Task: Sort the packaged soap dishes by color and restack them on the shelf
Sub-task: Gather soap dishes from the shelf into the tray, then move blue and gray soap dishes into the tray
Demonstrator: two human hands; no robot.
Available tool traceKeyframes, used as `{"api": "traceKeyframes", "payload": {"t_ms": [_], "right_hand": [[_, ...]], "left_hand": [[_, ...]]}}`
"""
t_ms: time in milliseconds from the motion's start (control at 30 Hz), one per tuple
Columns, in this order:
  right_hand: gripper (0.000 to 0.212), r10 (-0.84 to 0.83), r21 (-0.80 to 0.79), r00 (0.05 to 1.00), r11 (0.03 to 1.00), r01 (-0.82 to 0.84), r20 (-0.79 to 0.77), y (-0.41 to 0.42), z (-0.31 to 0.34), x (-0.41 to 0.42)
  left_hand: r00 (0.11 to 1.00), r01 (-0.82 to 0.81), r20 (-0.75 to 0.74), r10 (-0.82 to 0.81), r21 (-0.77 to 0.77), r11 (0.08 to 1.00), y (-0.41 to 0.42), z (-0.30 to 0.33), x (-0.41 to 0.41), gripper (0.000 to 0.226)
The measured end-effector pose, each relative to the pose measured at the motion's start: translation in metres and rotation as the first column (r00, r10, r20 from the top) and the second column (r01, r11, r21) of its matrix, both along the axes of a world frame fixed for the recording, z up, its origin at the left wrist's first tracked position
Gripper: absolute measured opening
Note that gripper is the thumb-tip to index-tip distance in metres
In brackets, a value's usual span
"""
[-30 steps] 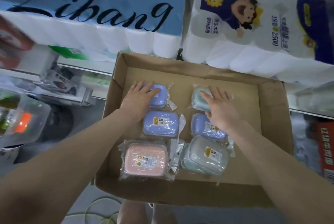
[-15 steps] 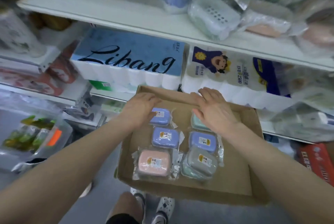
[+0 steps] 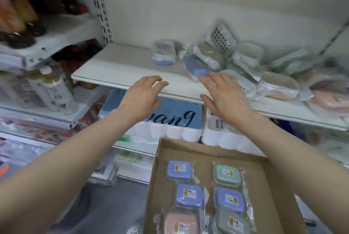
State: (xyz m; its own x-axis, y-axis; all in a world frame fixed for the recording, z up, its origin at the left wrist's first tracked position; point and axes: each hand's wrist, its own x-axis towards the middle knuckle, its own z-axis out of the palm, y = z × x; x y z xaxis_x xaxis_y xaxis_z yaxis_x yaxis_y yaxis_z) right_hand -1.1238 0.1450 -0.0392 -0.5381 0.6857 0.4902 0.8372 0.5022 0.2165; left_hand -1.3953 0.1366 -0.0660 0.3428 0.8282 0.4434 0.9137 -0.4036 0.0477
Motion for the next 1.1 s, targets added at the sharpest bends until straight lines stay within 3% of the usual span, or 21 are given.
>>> {"api": "traceKeyframes", "payload": {"t_ms": [133,333,500,700,833,933,1033,1100], "right_hand": [[0.052,-0.172,-0.044,0.981,0.985,0.169,-0.094,0.051,0.023,-0.018],[0.054,-0.457,-0.175,0.853,0.888,0.424,-0.252,0.117,0.031,-0.024],[0.051,-0.506,-0.210,0.838,0.859,0.468,-0.203,0.138,0.019,-0.033],[0.045,-0.442,-0.333,0.829,0.882,0.333,-0.342,0.146,0.021,-0.051],[0.050,-0.540,-0.524,0.776,0.786,0.328,-0.325,0.152,0.031,-0.061],[0.056,-0.577,-0.554,0.762,0.753,0.356,-0.294,0.152,0.036,-0.071],[0.071,-0.571,-0.544,0.773,0.756,0.364,-0.276,0.149,0.035,-0.078],[0.079,-0.536,-0.506,0.792,0.790,0.347,-0.293,0.146,0.037,-0.082]], "left_hand": [[1.000,-0.004,-0.004,0.004,-0.031,1.000,0.053,0.015,-0.019,0.061],[0.996,-0.007,-0.093,0.002,-0.055,0.998,0.138,0.024,-0.020,0.069],[0.998,-0.011,-0.070,0.002,-0.123,0.992,0.185,0.014,-0.014,0.073],[0.997,-0.002,0.078,0.011,-0.115,0.993,0.187,0.009,-0.033,0.052],[0.974,0.000,0.221,0.040,-0.179,0.984,0.177,0.015,-0.046,0.057],[0.900,0.037,0.434,0.048,-0.184,0.982,0.160,0.024,-0.055,0.061],[0.712,0.051,0.695,0.096,-0.187,0.981,0.144,0.035,-0.058,0.063],[0.588,0.055,0.791,0.168,-0.246,0.968,0.138,0.038,-0.062,0.061]]}}
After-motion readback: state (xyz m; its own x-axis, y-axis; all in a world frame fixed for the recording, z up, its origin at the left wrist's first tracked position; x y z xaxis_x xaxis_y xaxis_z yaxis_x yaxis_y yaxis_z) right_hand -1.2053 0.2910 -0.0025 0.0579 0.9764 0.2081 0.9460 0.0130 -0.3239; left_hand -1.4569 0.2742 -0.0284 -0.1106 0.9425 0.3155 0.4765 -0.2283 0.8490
